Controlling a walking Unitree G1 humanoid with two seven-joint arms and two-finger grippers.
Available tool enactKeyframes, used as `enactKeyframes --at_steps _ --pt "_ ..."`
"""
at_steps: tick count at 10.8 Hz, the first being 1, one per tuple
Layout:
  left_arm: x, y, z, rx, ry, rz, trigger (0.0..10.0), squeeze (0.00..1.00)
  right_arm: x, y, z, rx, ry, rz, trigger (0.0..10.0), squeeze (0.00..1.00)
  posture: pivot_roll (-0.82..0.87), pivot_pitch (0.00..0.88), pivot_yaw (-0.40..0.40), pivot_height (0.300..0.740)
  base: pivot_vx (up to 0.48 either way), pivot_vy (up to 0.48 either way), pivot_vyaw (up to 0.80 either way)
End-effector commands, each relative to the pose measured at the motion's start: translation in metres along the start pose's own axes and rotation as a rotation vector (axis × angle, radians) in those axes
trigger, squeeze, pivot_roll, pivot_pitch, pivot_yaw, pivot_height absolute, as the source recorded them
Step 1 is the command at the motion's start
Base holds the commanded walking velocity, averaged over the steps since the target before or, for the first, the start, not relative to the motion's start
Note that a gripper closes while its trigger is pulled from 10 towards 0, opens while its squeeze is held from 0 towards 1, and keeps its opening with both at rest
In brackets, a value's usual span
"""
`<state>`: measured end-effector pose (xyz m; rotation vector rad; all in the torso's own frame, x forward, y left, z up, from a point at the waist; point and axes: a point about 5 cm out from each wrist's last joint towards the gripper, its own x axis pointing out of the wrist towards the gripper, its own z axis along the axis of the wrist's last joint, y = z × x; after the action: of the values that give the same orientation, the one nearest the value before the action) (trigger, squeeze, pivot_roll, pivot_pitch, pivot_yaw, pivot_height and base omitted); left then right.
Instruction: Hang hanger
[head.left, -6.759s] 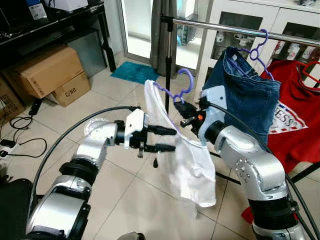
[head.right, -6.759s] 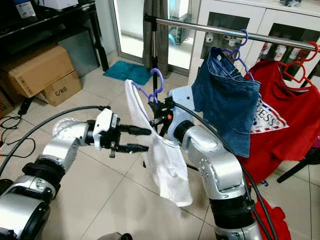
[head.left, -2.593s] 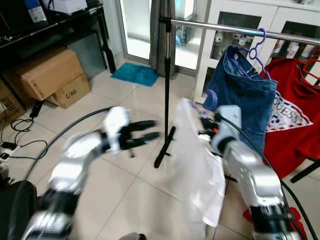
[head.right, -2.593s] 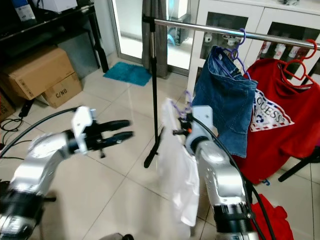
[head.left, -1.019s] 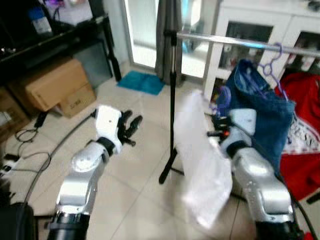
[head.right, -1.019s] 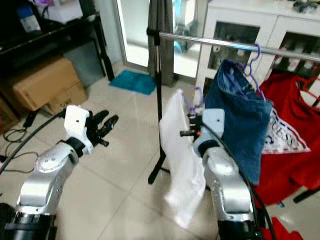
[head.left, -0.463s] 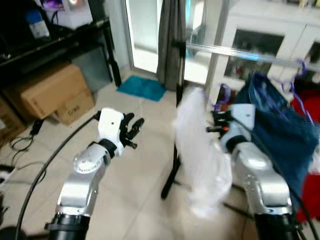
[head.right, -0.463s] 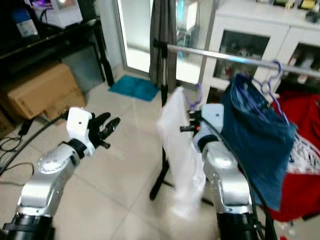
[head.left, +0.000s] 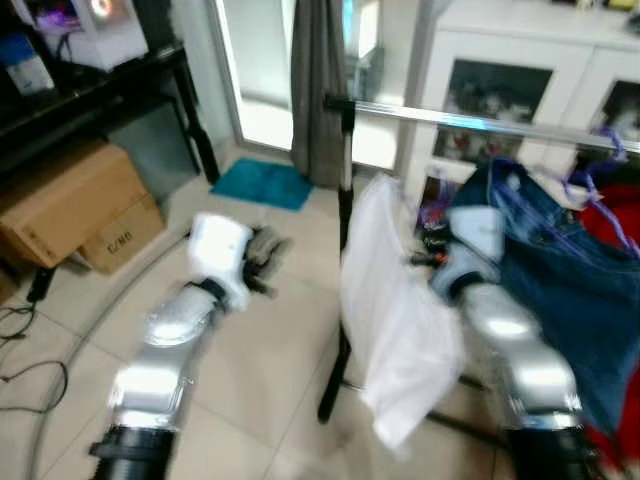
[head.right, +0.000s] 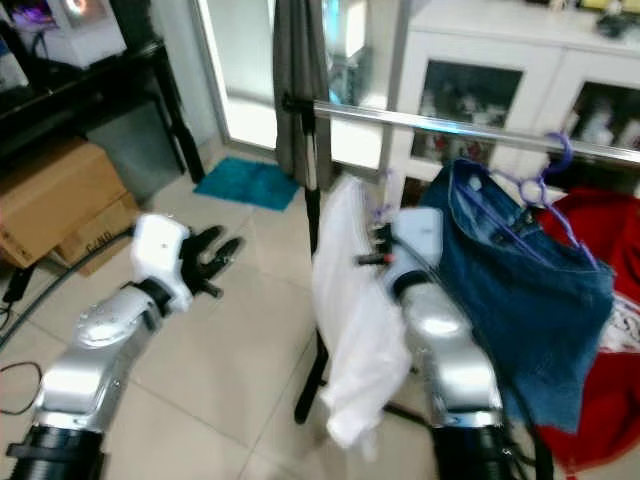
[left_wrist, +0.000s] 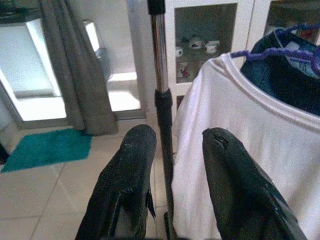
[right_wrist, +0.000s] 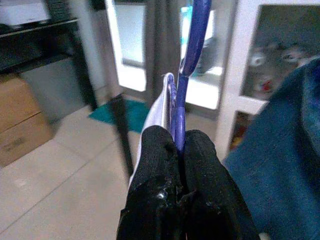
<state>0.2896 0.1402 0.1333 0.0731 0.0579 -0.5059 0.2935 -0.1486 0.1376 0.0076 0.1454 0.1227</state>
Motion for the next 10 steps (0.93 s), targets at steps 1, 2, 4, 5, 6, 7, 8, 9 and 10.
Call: enactKeyframes --at_steps 1,2,4,5,6,7,8,9,10 --pt "-0.004 0.008 0.003 0.011 -0.003 0.021 10.0 0.00 0.001 0.009 0.012 0.000 -0.056 0.026 10.0 0.00 -0.11 0.000 0.053 0.740 0.409 0.000 0.00" --pt "-0.004 0.007 0.003 0.011 -0.003 0.013 10.0 0.00 0.002 0.009 0.013 -0.009 -0.056 0.028 10.0 0.00 -0.11 0.000 0.052 0.740 0.409 0.000 0.00" --pt "-0.004 0.005 0.003 0.014 -0.004 -0.003 10.0 0.00 0.003 0.010 0.014 -0.005 -0.053 0.030 10.0 0.00 -0.11 0.000 0.052 0.740 0.405 0.000 -0.63" --pt "-0.004 0.003 0.002 0.015 -0.003 -0.021 10.0 0.00 0.003 0.008 0.018 -0.029 -0.080 0.022 10.0 0.00 -0.11 0.000 0.052 0.740 0.401 0.000 0.00" --pt "-0.004 0.000 0.001 0.008 0.010 -0.051 10.0 0.00 0.003 0.007 0.020 -0.019 -0.102 0.013 10.0 0.00 -0.11 0.000 0.051 0.740 0.304 0.000 0.00" --pt "-0.006 -0.005 -0.001 -0.004 0.013 -0.105 10.0 0.00 0.002 0.007 0.022 0.003 -0.127 0.006 10.0 0.00 -0.11 0.000 0.050 0.740 0.000 0.000 0.00" --pt "-0.006 -0.008 0.000 -0.003 0.014 -0.133 10.0 0.00 0.002 0.006 0.024 0.003 -0.147 0.000 10.0 0.00 -0.11 0.000 0.050 0.740 0.000 0.000 0.00" --pt "-0.007 -0.009 0.002 0.004 0.001 -0.189 10.0 0.00 0.004 0.005 0.025 -0.003 -0.147 -0.017 10.0 0.00 -0.11 0.000 0.048 0.740 0.000 0.000 0.00" --pt "-0.007 -0.011 0.002 0.004 0.008 -0.224 10.0 0.00 0.005 0.004 0.026 0.005 -0.146 -0.027 10.0 0.00 -0.11 0.000 0.044 0.740 0.000 0.000 0.00"
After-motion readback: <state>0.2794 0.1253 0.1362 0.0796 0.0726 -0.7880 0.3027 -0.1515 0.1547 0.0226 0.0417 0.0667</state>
